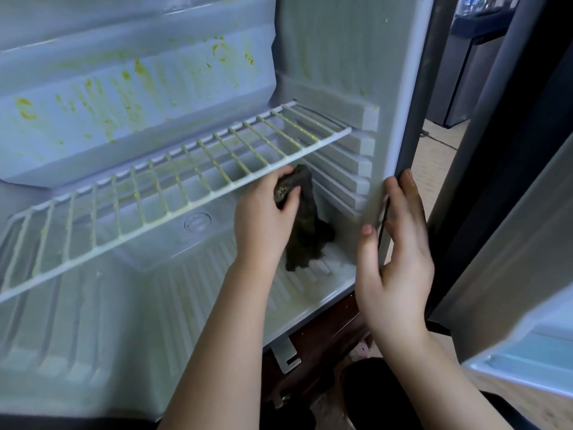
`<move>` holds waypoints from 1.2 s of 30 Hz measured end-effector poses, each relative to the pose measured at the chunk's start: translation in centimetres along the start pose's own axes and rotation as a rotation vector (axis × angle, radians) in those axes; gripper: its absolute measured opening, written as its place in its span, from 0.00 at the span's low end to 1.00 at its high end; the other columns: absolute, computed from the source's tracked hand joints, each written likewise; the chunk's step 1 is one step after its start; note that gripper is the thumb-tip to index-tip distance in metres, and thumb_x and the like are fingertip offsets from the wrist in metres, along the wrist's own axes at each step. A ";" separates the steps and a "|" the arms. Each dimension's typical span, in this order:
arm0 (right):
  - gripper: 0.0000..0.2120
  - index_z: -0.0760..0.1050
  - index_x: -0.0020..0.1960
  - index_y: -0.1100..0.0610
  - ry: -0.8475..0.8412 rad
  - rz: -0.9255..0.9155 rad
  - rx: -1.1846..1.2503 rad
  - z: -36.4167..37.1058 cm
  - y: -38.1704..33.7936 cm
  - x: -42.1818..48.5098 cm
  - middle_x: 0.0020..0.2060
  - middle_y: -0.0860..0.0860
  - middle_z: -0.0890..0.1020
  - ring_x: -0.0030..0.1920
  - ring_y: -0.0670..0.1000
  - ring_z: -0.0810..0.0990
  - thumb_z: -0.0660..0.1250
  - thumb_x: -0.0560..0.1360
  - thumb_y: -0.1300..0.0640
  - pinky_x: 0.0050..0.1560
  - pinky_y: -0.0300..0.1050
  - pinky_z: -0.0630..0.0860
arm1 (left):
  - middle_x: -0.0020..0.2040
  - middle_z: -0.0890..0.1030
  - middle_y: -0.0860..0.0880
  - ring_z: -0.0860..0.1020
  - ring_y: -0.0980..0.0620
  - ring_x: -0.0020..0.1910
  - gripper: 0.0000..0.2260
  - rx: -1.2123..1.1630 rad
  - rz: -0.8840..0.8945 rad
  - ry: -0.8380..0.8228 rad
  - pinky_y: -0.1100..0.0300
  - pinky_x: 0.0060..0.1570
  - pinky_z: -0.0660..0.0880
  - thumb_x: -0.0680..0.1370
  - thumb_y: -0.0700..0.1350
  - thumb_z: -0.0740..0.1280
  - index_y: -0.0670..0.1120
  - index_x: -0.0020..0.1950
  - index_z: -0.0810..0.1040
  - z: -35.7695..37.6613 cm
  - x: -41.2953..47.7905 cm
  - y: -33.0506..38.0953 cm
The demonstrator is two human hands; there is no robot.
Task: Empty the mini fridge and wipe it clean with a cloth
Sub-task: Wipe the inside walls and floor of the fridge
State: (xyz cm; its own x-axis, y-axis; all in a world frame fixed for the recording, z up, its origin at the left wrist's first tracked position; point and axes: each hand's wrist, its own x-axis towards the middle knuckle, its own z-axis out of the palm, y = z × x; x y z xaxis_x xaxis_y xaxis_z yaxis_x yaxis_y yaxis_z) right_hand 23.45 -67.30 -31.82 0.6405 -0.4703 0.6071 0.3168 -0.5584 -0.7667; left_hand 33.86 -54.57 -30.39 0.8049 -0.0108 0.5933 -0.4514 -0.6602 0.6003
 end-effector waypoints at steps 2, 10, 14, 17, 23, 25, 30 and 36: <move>0.25 0.65 0.73 0.61 0.010 -0.009 -0.015 0.1 0.2 0.0 0.74 0.49 0.62 0.75 0.43 0.59 0.60 0.76 0.65 0.69 0.29 0.58 | 0.52 0.84 0.49 0.81 0.47 0.53 0.12 0.017 -0.011 0.013 0.53 0.54 0.76 0.75 0.44 0.69 0.46 0.59 0.81 1.0 1.0 -0.1; 0.25 0.63 0.74 0.61 -0.011 -0.043 -0.029 0.1 0.5 -0.1 0.74 0.50 0.61 0.75 0.43 0.57 0.57 0.77 0.60 0.70 0.31 0.58 | 0.53 0.84 0.45 0.81 0.43 0.53 0.15 0.049 -0.026 0.110 0.53 0.51 0.77 0.75 0.41 0.63 0.43 0.59 0.82 4.3 1.4 0.0; 0.25 0.63 0.74 0.63 -0.028 -0.047 -0.023 0.0 0.5 -0.1 0.74 0.50 0.60 0.76 0.45 0.57 0.58 0.77 0.62 0.71 0.34 0.57 | 0.53 0.82 0.45 0.79 0.50 0.52 0.16 -0.006 -0.004 0.075 0.64 0.52 0.71 0.75 0.41 0.63 0.42 0.61 0.81 4.3 0.6 0.0; 0.25 0.63 0.73 0.63 -0.012 -0.026 -0.009 0.1 0.4 0.0 0.74 0.50 0.61 0.76 0.45 0.58 0.60 0.77 0.65 0.71 0.33 0.57 | 0.49 0.81 0.46 0.78 0.55 0.46 0.16 -0.044 0.100 0.004 0.68 0.46 0.71 0.75 0.37 0.63 0.41 0.60 0.82 3.3 -0.4 0.5; 0.25 0.64 0.73 0.63 0.011 -0.015 -0.006 0.2 0.1 0.0 0.74 0.54 0.62 0.75 0.47 0.59 0.61 0.76 0.67 0.72 0.39 0.61 | 0.54 0.81 0.50 0.83 0.52 0.46 0.18 -0.055 0.283 -0.186 0.54 0.43 0.79 0.77 0.45 0.59 0.47 0.62 0.81 1.1 -2.5 2.2; 0.25 0.64 0.73 0.62 0.014 -0.012 -0.001 0.3 0.1 -0.1 0.74 0.53 0.62 0.75 0.46 0.59 0.61 0.76 0.67 0.72 0.43 0.63 | 0.53 0.81 0.52 0.82 0.54 0.47 0.15 -0.072 0.291 -0.205 0.56 0.45 0.78 0.76 0.43 0.63 0.48 0.62 0.81 0.7 -2.7 2.4; 0.25 0.64 0.74 0.61 0.009 -0.006 0.002 0.1 0.1 -0.1 0.74 0.50 0.62 0.75 0.44 0.59 0.60 0.77 0.65 0.70 0.48 0.66 | 0.51 0.84 0.52 0.81 0.52 0.50 0.13 -0.110 0.094 -0.154 0.59 0.52 0.76 0.73 0.44 0.68 0.49 0.57 0.83 0.4 -1.3 1.4; 0.25 0.64 0.74 0.60 0.008 -0.016 -0.013 0.2 0.4 -0.2 0.74 0.47 0.61 0.75 0.44 0.59 0.60 0.77 0.64 0.70 0.43 0.67 | 0.50 0.84 0.49 0.81 0.47 0.52 0.09 -0.008 -0.111 -0.001 0.53 0.53 0.76 0.74 0.42 0.70 0.47 0.55 0.82 1.5 1.6 -1.4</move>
State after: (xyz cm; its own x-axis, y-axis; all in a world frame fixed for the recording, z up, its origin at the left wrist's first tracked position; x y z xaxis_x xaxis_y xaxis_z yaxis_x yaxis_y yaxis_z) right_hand 23.62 -67.32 -32.27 0.6295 -0.4670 0.6209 0.3176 -0.5747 -0.7542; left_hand 36.33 -54.76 -31.06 0.8506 0.0611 0.5223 -0.3625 -0.6514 0.6666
